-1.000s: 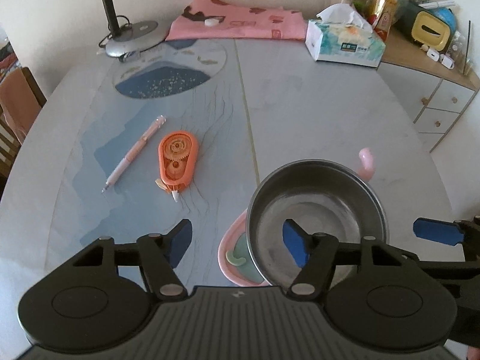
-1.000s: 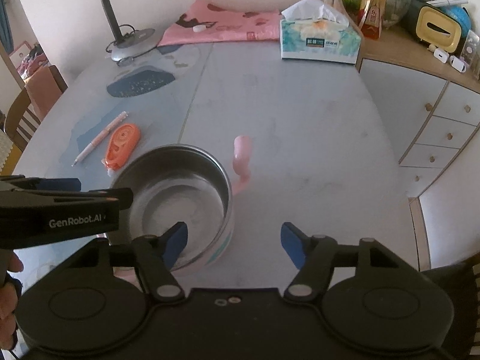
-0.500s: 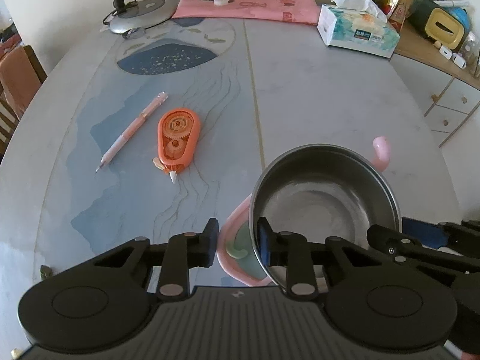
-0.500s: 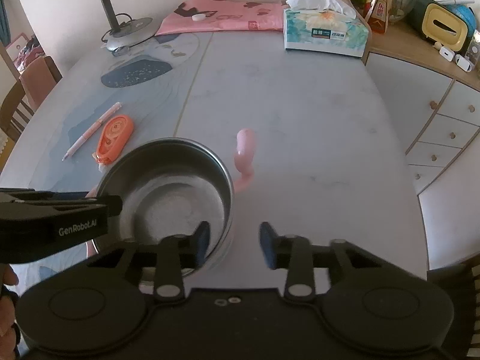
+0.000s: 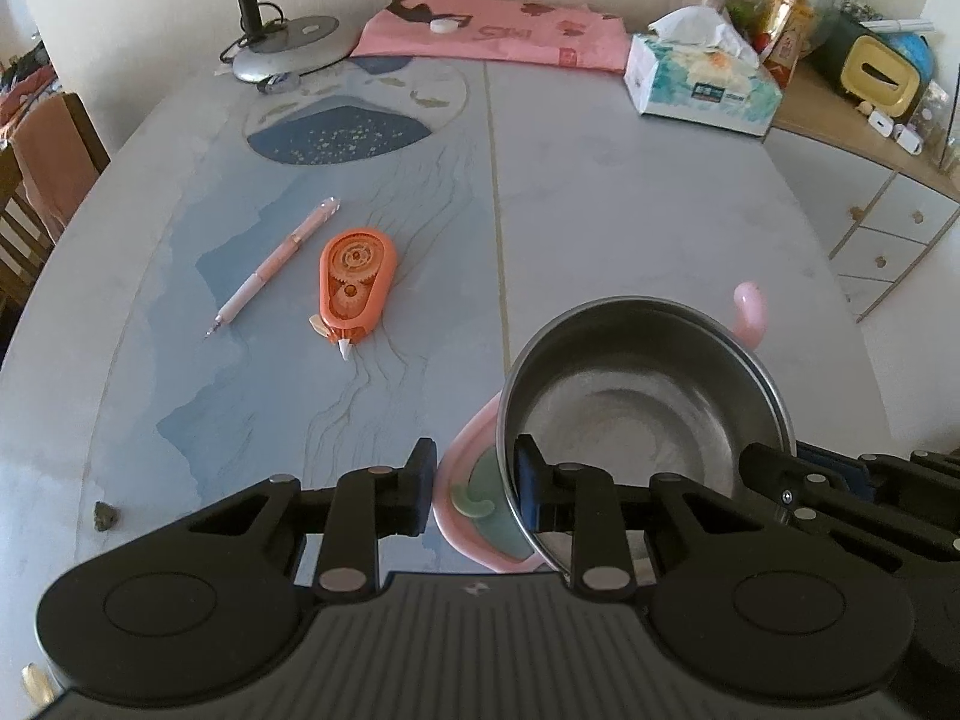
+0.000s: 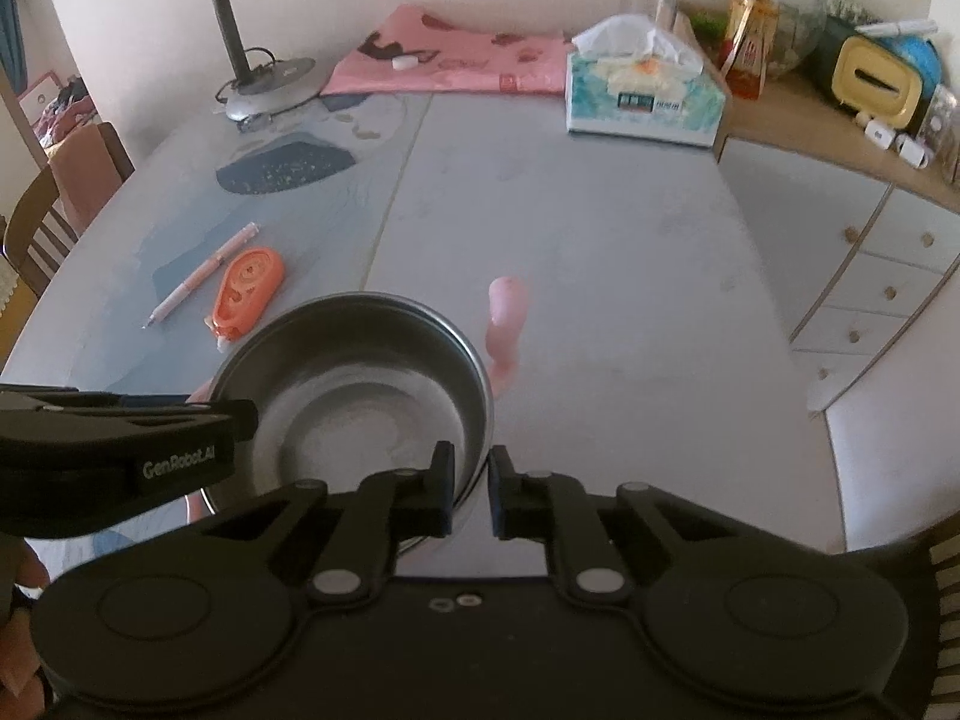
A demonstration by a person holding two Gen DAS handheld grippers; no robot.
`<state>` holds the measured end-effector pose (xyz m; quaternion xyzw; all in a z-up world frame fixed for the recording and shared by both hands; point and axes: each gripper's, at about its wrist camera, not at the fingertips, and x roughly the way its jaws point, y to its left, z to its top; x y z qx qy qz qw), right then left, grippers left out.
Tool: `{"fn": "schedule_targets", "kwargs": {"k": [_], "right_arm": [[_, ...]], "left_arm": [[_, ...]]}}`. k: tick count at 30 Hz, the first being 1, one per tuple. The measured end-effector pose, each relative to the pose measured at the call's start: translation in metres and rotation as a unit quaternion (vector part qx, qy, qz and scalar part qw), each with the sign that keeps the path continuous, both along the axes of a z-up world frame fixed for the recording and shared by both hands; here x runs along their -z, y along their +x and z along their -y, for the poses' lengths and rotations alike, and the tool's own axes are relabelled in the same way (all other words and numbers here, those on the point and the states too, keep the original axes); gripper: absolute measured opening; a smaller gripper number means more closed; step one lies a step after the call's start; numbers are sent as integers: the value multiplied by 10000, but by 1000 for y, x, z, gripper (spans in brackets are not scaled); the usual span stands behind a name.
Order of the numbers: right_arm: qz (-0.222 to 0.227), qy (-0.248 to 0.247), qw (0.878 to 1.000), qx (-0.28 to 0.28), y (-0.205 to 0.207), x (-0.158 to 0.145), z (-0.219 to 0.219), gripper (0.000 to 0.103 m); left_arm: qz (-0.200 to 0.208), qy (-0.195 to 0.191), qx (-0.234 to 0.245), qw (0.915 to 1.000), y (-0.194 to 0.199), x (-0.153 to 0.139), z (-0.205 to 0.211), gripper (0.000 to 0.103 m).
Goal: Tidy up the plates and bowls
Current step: 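Lift the pink pot with both grippers and carry it over the steel bowl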
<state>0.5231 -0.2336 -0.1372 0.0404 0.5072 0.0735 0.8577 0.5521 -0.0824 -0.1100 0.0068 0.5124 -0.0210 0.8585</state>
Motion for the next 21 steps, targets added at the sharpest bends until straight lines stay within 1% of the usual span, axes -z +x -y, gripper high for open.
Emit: {"fn": "schedule_targets", "kwargs": {"k": [3, 9, 12, 15, 18, 21], "right_arm": [[-33, 57, 10000, 61, -10, -8, 7, 11], [103, 5, 9999, 57, -41, -36, 16, 11], [200, -20, 9998, 57, -57, -51, 20, 11], [272, -17, 9996, 65, -75, -67, 25, 11], [353, -47, 9994, -3, -98, -83, 29, 11], [352, -26, 9994, -32, -120, -96, 33, 11]], "left_arm": [[-25, 1, 98, 9999, -12, -11, 5, 26], [102, -19, 194, 9998, -46, -38, 14, 26], [230, 6, 275, 9994, -64, -54, 19, 26], [281, -22, 337, 9990, -84, -70, 23, 26], [221, -66, 416, 9989, -107, -83, 24, 26], [286, -97, 481, 9984, -131, -96, 24, 26]]}}
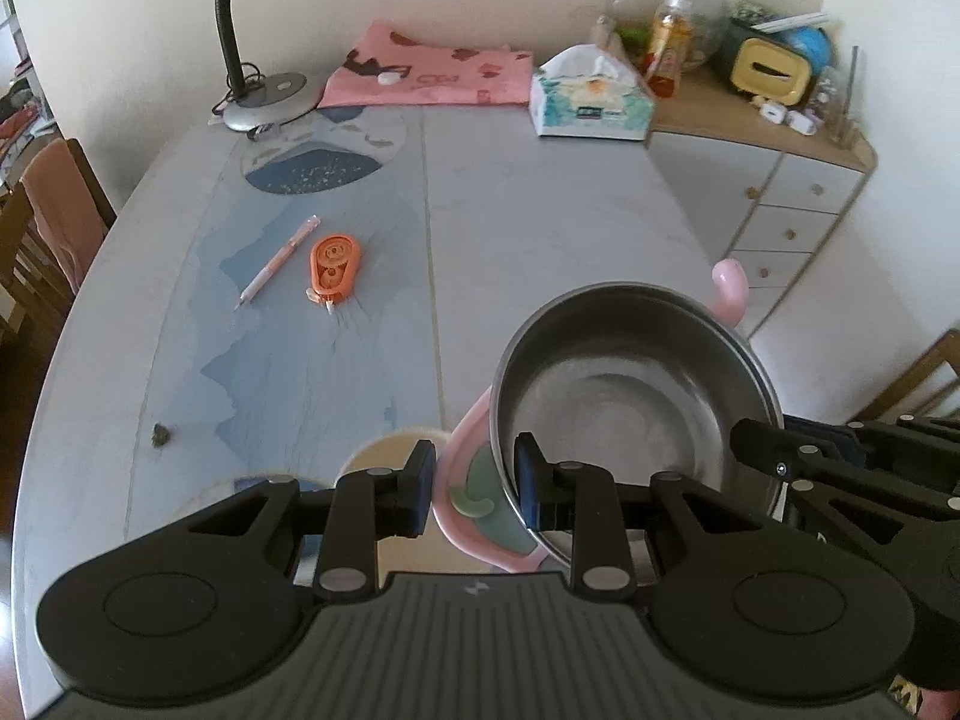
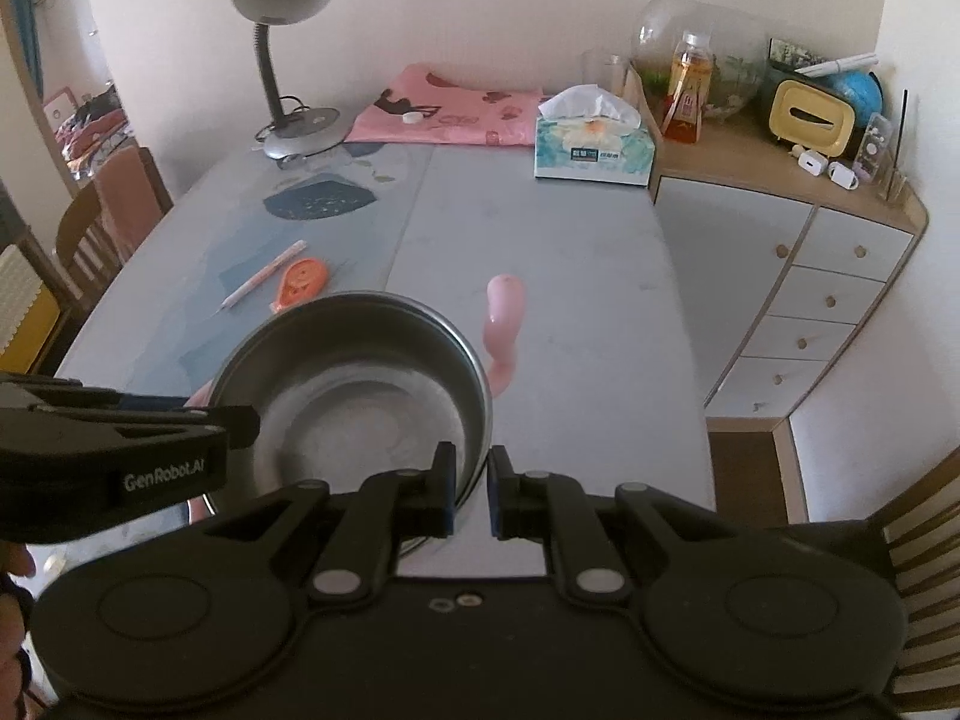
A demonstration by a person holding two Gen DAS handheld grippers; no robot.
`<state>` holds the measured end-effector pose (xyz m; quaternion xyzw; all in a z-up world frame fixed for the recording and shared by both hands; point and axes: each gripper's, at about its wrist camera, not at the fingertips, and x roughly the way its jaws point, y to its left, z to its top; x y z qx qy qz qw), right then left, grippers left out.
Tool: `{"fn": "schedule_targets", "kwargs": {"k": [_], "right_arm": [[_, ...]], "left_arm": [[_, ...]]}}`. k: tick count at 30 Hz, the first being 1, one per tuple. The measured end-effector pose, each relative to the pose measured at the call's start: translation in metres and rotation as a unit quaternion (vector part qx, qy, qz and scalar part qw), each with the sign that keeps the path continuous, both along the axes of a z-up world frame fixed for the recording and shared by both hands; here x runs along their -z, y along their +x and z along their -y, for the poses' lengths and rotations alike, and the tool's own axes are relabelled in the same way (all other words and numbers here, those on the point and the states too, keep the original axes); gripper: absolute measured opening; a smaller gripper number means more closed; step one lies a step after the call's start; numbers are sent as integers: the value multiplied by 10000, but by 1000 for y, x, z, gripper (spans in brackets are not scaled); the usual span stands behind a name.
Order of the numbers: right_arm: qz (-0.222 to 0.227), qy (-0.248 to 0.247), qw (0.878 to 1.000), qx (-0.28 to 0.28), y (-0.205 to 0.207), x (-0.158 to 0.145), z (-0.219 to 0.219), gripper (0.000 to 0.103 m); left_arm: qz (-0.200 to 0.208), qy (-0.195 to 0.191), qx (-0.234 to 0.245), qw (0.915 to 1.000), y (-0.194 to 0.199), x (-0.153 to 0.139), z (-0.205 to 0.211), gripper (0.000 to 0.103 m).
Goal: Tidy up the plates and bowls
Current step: 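Lift the pink pot with both grippers and carry it over the steel bowl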
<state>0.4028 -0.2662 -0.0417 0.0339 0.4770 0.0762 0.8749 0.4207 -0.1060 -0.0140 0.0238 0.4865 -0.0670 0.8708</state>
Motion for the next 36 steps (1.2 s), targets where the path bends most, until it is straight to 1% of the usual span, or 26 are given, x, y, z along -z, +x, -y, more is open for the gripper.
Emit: {"fn": "schedule_targets", "kwargs": {"k": [3, 7, 15, 22, 27, 29, 32, 36], "right_arm": [[4, -14, 10000, 21, -21, -9, 2, 11], [0, 4, 10000, 50, -53, -19, 5, 11], [-73, -35, 9999, 125, -116, -30, 4, 11], [-226, -21, 9995, 216, -169, -28, -1, 11], [-316, -7, 9990, 312, -204, -22, -3, 11], [-356, 11, 9987, 365, -217, -18, -3, 11], [-485, 111, 9978, 445, -233, -10, -2, 11], [-561, 72, 9973, 476, -253, 2, -7, 11]], "left_arm": [[30, -84, 65, 9999, -25, -12, -1, 27], [99, -88, 203, 9997, -59, -22, 0, 27], [3, -147, 452, 9989, -122, -25, -4, 27], [-82, -80, 718, 9974, -175, -18, -9, 27], [-96, -58, 818, 9966, -210, -10, -11, 27], [-143, -114, 823, 9964, -221, -5, -14, 27], [-181, -98, 855, 9961, -238, 4, -15, 27], [-224, -42, 892, 9958, -256, 18, -14, 27]]}}
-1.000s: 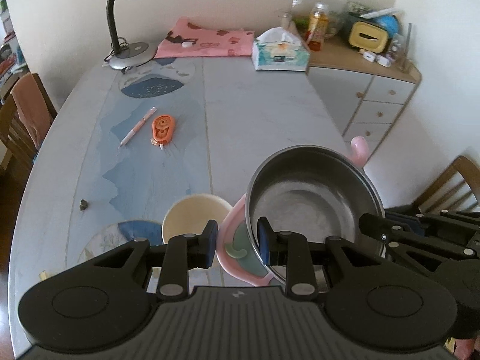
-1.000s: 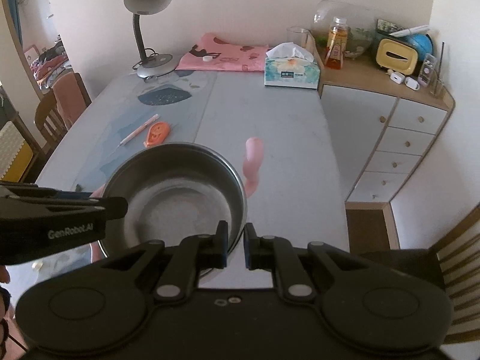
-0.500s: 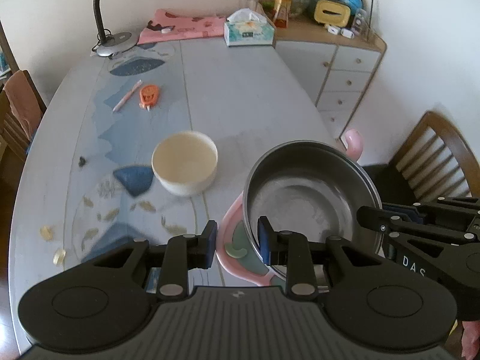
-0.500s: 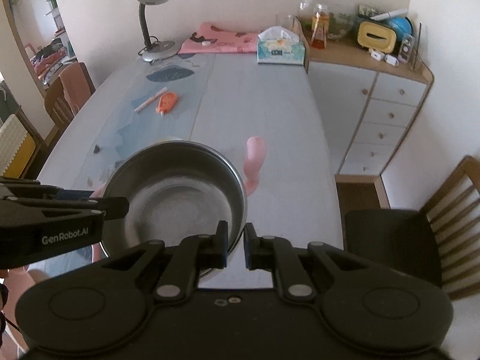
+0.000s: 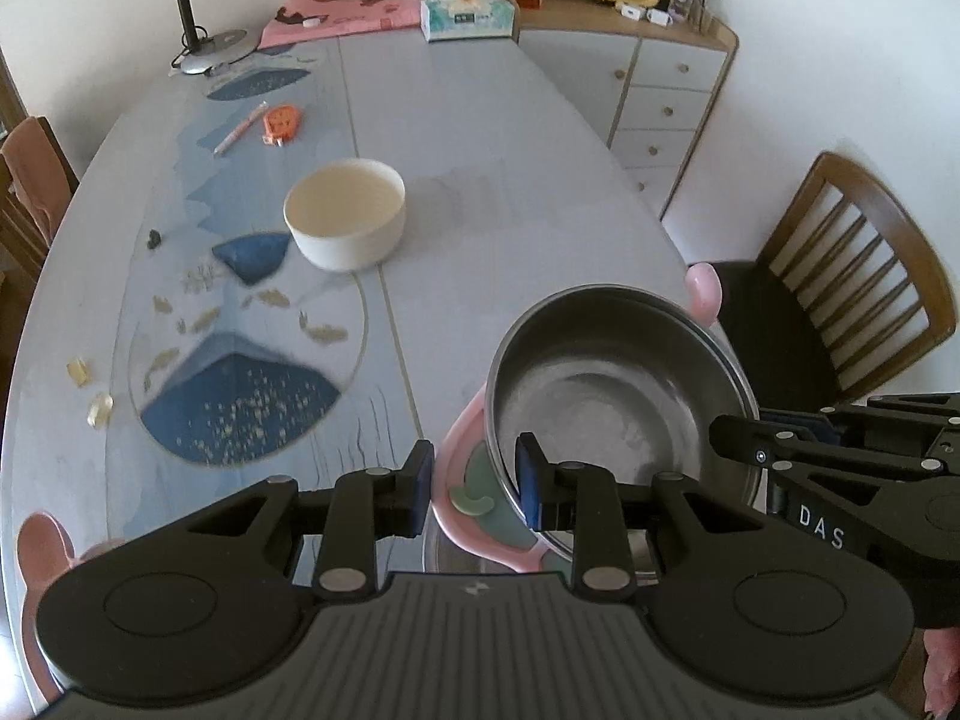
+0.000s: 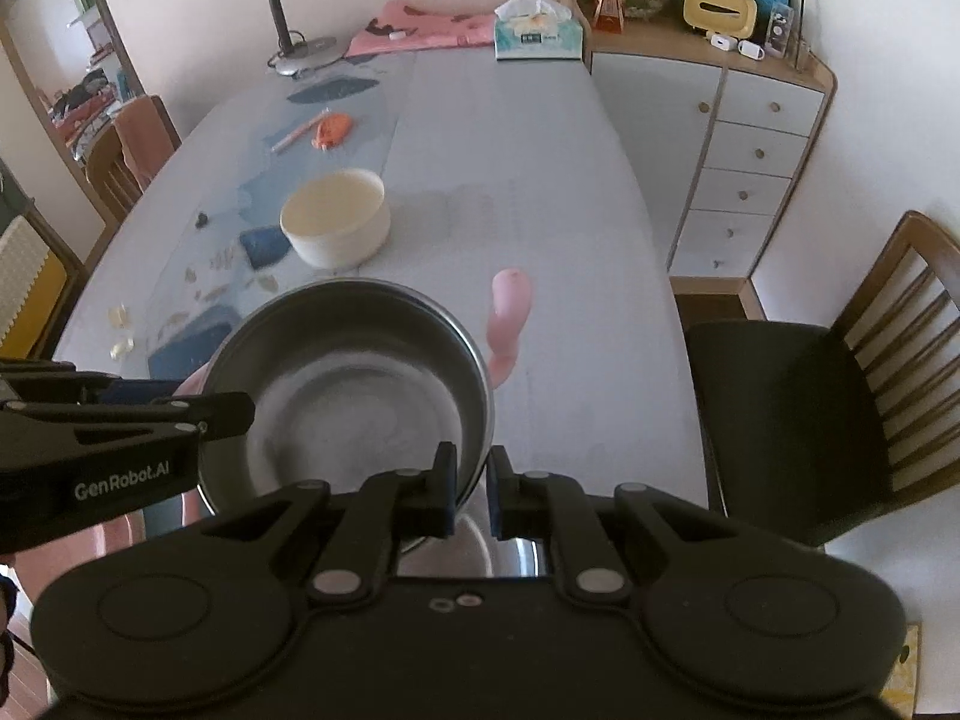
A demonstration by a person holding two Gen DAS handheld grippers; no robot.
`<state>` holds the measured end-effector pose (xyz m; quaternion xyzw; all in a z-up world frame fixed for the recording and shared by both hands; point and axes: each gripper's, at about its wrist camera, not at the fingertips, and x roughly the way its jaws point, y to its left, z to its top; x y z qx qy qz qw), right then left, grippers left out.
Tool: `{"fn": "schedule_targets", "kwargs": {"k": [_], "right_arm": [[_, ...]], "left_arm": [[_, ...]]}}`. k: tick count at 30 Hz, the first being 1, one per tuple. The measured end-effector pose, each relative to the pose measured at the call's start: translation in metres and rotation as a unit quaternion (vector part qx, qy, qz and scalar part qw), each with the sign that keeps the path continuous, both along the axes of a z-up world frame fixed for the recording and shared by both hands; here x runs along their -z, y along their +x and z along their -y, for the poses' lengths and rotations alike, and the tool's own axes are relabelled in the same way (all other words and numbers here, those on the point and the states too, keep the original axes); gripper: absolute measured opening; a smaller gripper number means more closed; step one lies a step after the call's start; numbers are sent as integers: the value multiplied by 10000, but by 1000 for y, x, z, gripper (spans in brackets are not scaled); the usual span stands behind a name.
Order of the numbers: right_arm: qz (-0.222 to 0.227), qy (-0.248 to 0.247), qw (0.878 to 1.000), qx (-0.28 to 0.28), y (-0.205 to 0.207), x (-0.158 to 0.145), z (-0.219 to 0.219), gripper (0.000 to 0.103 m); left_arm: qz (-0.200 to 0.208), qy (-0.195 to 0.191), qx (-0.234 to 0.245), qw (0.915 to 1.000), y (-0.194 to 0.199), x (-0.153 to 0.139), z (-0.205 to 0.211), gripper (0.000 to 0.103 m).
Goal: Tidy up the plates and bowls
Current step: 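Lift the pink pot with both grippers and carry it over the steel bowl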
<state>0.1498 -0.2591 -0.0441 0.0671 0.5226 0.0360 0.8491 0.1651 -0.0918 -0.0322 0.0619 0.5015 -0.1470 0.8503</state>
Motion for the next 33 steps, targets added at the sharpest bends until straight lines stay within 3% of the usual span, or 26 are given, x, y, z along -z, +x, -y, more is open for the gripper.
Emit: {"fn": "schedule_targets", "kwargs": {"k": [8, 19, 33], "right_arm": [[-80, -70, 9999, -34, -29, 28, -3, 10], [-232, -148, 9996, -96, -38, 53, -5, 9], [-518, -90, 9984, -226, -36, 64, -10, 8]], "left_arm": [[-55, 27, 104, 9999, -25, 35, 0, 27], [-168, 147, 172, 9996, -37, 74, 3, 27], [-530, 243, 90, 9983, -39, 88, -1, 27]]}}
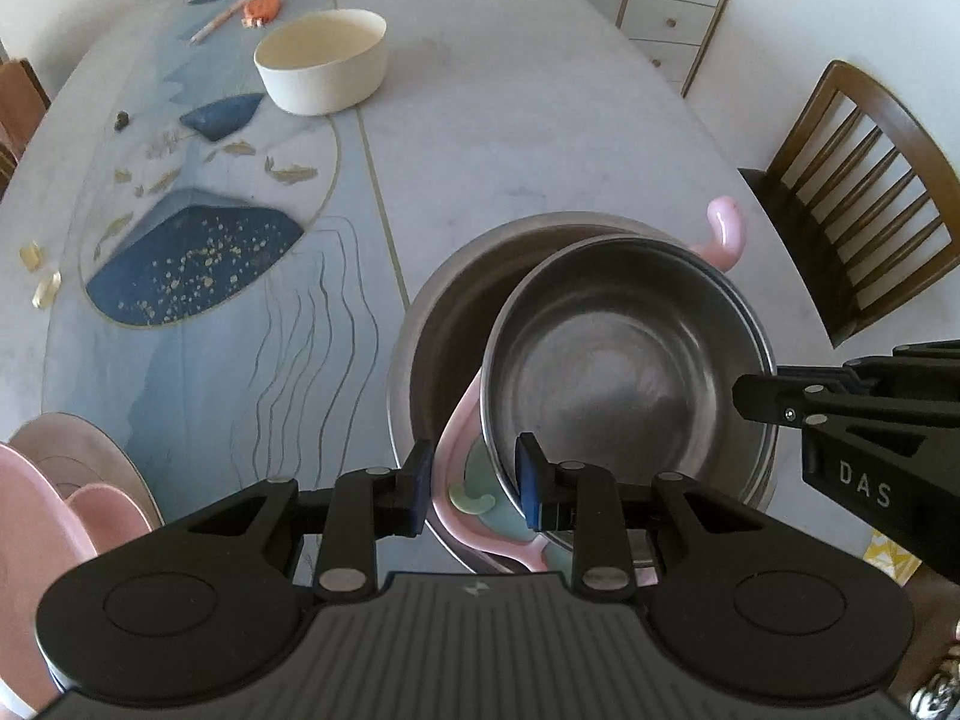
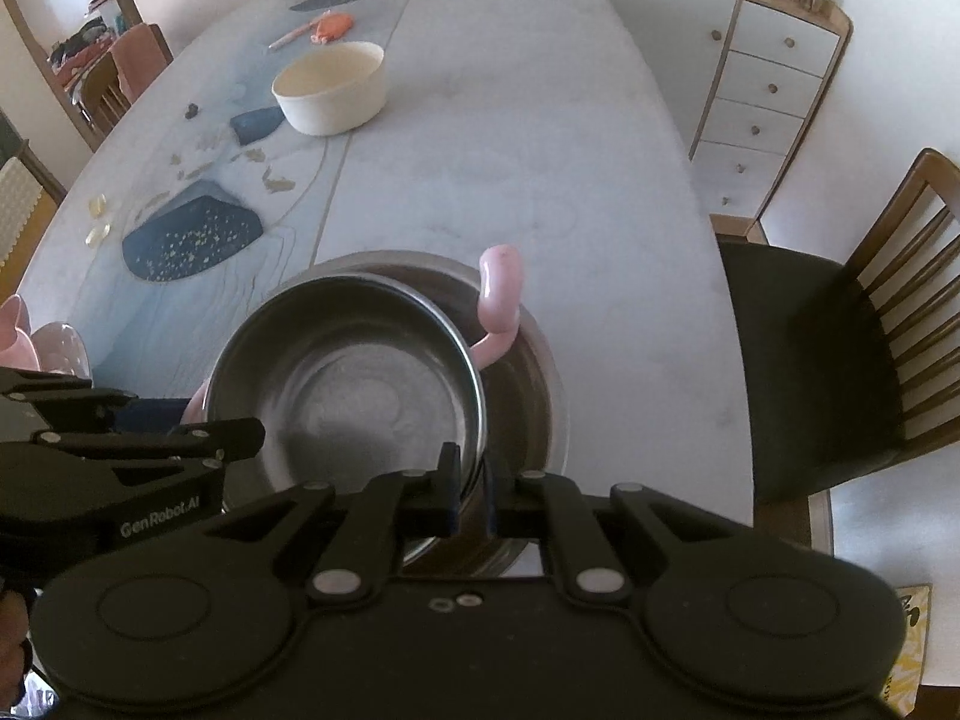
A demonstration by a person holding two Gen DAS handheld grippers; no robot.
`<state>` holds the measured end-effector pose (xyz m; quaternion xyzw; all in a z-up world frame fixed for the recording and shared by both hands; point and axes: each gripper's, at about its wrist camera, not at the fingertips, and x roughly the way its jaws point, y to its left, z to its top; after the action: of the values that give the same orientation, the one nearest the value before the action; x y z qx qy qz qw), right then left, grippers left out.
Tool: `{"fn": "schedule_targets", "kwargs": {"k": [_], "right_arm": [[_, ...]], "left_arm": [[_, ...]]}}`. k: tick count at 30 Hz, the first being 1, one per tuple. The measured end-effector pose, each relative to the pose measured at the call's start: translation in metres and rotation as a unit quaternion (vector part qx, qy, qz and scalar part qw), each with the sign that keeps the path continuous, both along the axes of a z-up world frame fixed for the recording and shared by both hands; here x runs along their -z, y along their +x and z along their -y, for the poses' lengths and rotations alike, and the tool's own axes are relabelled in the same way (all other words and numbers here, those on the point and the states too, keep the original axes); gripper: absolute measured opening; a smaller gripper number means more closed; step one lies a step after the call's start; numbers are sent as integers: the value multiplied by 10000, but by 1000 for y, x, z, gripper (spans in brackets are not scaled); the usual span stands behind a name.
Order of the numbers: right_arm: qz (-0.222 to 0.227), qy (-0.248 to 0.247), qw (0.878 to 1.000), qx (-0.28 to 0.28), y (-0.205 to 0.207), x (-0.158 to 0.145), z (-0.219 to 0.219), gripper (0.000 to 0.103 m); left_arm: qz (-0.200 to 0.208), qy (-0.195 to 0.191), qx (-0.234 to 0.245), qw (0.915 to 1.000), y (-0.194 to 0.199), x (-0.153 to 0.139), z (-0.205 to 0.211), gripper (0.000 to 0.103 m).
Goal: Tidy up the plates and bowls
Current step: 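Lift the pink pot with both grippers and carry it over the steel bowl, then lower the pink pot into the steel bowl and open both grippers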
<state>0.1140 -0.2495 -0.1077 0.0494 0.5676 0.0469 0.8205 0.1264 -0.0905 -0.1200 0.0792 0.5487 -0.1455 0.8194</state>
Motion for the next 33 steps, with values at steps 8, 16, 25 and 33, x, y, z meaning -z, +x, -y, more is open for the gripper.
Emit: {"fn": "schedule_targets", "kwargs": {"k": [8, 16, 25, 33], "right_arm": [[-120, 106, 9999, 55, 1, 5, 1, 10], [-36, 202, 9996, 196, 7, -1, 4, 20], [5, 303, 9994, 163, 7, -12, 5, 25], [360, 372, 9987, -4, 27, -42, 5, 34]], "left_arm": [[51, 74, 105, 9999, 0, 1, 0, 28], [-67, 48, 307, 9995, 6, 0, -2, 28], [237, -37, 507, 9984, 12, -16, -8, 28], [645, -265, 574, 9959, 26, -43, -12, 41]]}}
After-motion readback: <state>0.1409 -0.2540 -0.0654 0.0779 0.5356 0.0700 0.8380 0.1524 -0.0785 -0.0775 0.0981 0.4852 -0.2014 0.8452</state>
